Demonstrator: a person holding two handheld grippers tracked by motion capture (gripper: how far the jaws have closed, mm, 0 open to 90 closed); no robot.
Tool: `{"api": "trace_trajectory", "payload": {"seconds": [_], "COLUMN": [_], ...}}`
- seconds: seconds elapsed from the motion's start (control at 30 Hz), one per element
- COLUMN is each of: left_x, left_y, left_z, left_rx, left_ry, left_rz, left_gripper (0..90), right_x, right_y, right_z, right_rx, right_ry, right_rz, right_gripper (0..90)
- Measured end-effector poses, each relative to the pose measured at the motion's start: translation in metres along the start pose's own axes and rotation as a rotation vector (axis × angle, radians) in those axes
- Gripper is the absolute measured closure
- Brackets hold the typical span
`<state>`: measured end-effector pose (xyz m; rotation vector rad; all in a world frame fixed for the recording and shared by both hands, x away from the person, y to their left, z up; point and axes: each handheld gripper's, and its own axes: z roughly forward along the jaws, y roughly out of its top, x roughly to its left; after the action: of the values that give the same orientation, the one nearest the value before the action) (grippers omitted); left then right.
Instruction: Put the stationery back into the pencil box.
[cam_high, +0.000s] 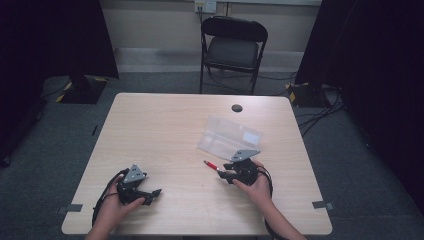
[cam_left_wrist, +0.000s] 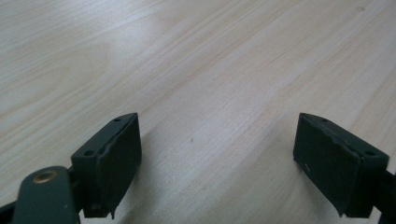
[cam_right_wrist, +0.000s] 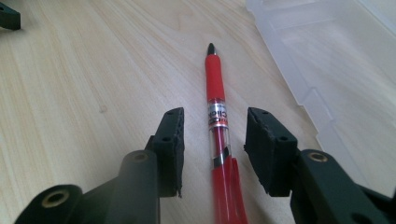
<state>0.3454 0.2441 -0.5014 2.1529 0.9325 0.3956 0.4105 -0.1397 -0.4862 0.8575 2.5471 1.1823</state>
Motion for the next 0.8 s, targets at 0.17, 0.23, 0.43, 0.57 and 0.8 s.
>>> {"api": "trace_trajectory", "payload": {"seconds": [0.17,0.23,0.43,0.57,0.8], "left_x": [0.0,0.0,0.0,0.0,0.0], "left_y": [0.0,0.0,0.001,0.001,0.001], "left_z": [0.001,0.001,0.0,0.0,0.0], "left_rx": [-0.005,-0.005,0.008,0.004,0.008], "left_ry": [-0.004,-0.005,-0.001,-0.002,-0.001], "left_rz": [0.001,0.001,0.004,0.003,0.004], "left_gripper": [15.1,15.1,15.0,15.1,15.1], "right_x": [-0.001,0.001,0.002,0.001,0.005], "right_y": [0.003,0.005,0.006,0.005,0.004], "right_z": [0.002,0.004,0.007,0.009,0.017], "right_rx": [0.0,0.003,0.005,0.013,0.023], "right_ry": [-0.003,-0.01,-0.01,-0.012,-0.022], "right_rz": [0.001,0.0,0.009,0.012,0.0], "right_gripper": [59.3,59.7,60.5,62.0,65.3]}}
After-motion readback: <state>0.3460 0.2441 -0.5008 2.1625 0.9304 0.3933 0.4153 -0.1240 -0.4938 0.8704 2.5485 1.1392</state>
